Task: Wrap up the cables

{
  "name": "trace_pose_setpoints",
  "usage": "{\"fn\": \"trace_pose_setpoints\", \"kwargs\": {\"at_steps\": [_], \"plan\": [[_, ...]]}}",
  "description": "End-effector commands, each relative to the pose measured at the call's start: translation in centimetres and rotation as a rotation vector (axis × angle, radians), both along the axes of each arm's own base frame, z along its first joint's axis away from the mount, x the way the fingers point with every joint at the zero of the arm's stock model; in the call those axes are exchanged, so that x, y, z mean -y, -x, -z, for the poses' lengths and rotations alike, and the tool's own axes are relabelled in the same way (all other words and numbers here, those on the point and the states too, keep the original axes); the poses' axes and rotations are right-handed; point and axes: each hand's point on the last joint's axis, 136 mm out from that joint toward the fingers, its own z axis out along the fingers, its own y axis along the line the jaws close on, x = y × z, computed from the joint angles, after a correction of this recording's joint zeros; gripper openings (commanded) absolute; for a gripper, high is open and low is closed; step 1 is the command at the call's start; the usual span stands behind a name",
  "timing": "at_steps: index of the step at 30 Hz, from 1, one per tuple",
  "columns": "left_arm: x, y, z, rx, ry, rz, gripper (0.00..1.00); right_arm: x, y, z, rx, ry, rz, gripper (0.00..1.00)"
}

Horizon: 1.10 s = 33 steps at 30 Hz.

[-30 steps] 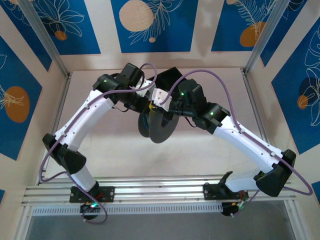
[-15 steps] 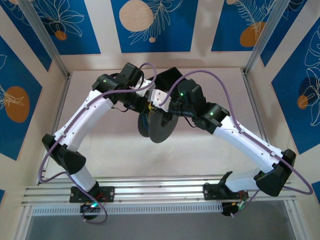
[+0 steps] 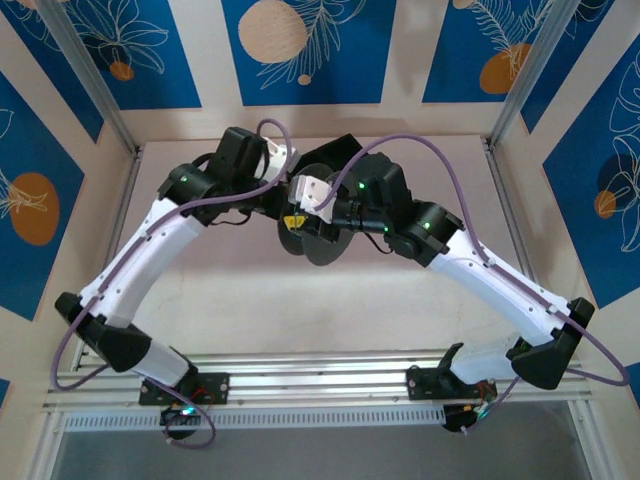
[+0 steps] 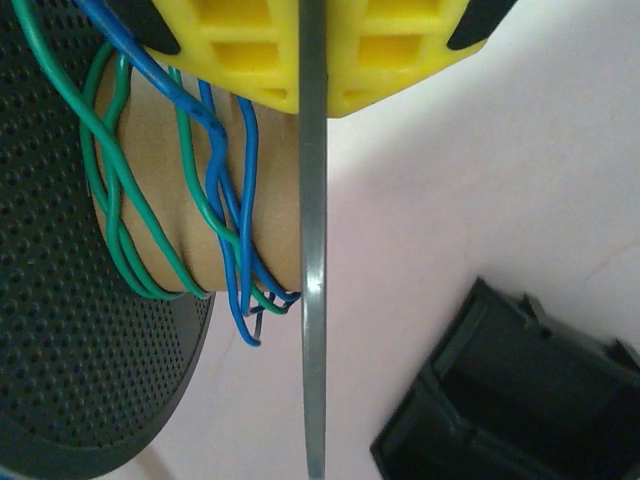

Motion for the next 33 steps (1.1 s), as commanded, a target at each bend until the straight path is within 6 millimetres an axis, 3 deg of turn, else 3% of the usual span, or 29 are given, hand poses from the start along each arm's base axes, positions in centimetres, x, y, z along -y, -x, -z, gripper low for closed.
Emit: {"fn": "trace_pose_setpoints", "kwargs": {"at_steps": [1, 6, 13, 17, 21, 23, 27, 33], "plan": [[0.2, -2.6, -2.4, 0.179, 0.073, -0.076, 0.0, 0.0, 5.6, -10.0, 0.075, -0.294, -0.202, 0.47], [-1.5, -3.4, -3.6, 0.318, 0.073, -0.154, 0.0, 1.7, 8.0, -12.6, 0.0, -0.417, -0.258, 0.64], [-2.3, -4.2, -5.5, 0.481, 0.125, -0.222, 0.0, 3.1, 11.9, -12.6, -0.187, -0.511, -0.373, 0.73], [-2.5, -4.2, -6.1, 0.563, 0.148, -0.24, 0.0, 4.1, 10.5, -12.3, -0.338, -0.571, -0.254, 0.74], [-2.7, -3.5, -6.8, 0.648, 0.175, -0.248, 0.0, 5.6, 7.7, -11.7, -0.519, -0.599, -0.061, 0.72], [-3.1, -3.0, -7.1, 0.688, 0.194, -0.258, 0.0, 6.7, 5.6, -10.3, -0.645, -0.6, 0.075, 0.72], [-4.5, -1.8, -8.2, 0.755, 0.243, -0.288, 0.0, 10.5, 1.3, -5.3, -0.986, -0.61, 0.36, 0.65], [-6.3, 0.4, -10.1, 0.838, 0.327, -0.307, 0.0, 16.1, -1.9, 2.1, -1.399, -0.763, 0.64, 0.66]]}}
